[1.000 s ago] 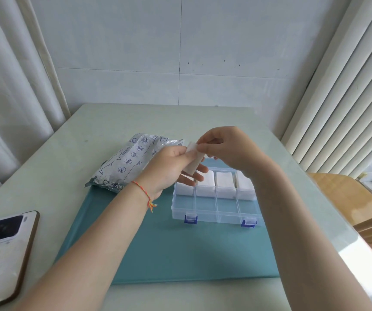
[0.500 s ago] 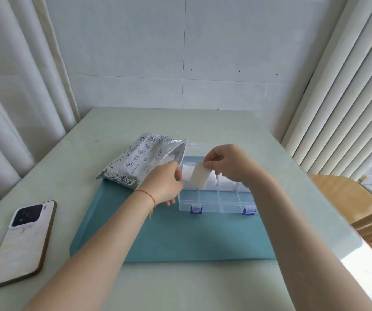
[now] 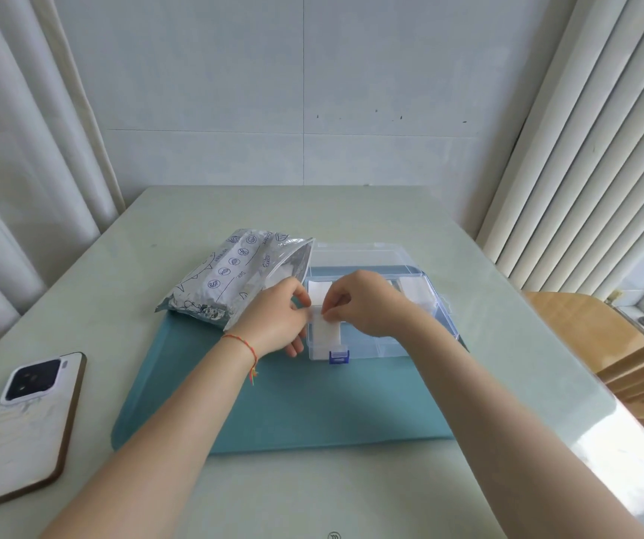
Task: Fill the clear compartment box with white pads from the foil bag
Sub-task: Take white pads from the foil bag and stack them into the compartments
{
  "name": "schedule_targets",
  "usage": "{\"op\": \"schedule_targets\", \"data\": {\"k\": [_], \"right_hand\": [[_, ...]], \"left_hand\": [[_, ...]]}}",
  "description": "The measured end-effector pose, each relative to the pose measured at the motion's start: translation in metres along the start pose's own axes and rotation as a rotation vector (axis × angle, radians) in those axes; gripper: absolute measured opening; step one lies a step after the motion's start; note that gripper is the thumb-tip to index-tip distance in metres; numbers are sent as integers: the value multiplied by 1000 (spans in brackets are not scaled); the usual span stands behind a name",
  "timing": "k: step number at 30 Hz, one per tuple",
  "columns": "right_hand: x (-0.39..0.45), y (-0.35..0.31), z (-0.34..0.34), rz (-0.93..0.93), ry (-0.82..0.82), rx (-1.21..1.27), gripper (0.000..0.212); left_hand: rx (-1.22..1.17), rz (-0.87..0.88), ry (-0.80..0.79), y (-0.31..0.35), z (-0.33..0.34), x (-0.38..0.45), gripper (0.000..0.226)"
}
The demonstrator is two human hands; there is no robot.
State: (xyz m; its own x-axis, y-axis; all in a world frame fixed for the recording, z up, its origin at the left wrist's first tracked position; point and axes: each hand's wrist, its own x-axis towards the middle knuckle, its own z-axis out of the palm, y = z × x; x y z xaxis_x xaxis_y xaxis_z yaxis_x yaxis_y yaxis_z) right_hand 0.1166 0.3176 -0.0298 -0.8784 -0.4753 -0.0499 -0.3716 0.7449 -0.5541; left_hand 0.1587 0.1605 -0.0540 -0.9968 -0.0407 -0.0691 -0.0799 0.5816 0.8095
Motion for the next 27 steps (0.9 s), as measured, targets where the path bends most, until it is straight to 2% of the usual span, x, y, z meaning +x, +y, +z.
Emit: {"op": "schedule_targets", "data": {"k": [5, 9, 16, 19, 22, 24, 27], "right_hand": [[1, -1, 9, 21, 91, -85, 12], [3, -2, 11, 50, 59, -176, 18], [1, -11, 10, -39, -44, -616, 37], [-3, -18, 7, -86, 1, -745, 35], [-2, -20, 1, -100, 30, -763, 32], [0, -20, -4, -89, 9, -716, 31], [3, -19, -8, -99, -12, -644, 28]], "left_hand": [[1, -17, 29, 1, 0, 3, 5], [-6, -28, 48, 0, 3, 4, 8], [-19, -36, 32, 6, 1, -1, 5], [-17, -39, 12, 9, -4, -1, 16], [34, -4, -13, 18, -15, -5, 20], [31, 30, 49, 24, -25, -8, 20], [28, 102, 301, 24, -42, -8, 18]]}}
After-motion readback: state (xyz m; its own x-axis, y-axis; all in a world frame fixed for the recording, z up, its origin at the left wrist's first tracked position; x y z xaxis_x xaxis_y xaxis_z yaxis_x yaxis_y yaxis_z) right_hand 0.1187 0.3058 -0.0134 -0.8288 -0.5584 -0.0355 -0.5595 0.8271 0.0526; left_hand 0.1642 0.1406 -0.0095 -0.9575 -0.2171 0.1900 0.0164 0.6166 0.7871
